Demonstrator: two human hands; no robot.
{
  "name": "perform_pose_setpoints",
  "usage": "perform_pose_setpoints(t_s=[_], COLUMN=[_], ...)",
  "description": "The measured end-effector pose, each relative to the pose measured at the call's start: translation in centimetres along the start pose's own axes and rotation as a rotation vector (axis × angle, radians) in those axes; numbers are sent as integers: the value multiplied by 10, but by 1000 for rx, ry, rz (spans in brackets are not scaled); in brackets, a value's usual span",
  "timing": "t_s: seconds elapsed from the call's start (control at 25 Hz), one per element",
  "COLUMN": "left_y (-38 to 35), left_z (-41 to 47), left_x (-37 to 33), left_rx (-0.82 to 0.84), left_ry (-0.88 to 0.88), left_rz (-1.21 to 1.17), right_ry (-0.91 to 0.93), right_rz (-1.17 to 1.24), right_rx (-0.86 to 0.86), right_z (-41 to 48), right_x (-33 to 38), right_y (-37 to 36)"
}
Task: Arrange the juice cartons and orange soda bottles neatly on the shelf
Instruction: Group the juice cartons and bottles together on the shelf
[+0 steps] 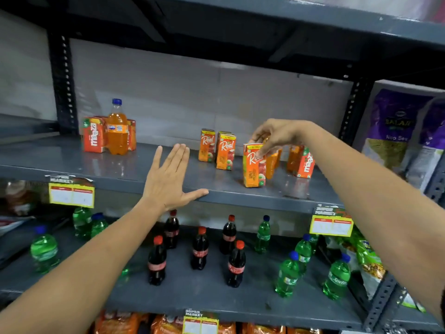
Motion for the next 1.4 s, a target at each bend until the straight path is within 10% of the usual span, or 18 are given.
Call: perform_pose_setpoints(t_s=[0.76, 1.4], left_y=[-14, -7], left_z=[-1, 28], left_x=[12, -174], left_rx=[-60, -91], left_ry=[-53, -133], left_rz=[-59, -188], right_ry=[23, -171], right_rz=[-91, -562], right_rx=[-461, -555], right_z=[97, -42], right_x=[54, -139], right_y=[-71, 9])
Point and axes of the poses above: each hand's wrist, its own z-axis towards the middle knuckle, its own y-axis out of the back of the hand, x = y × z, the point moved 1 cm from there along z, towards the middle knuckle, and after that the axes turned 2 degrees about -x, right-handed, at the moved point
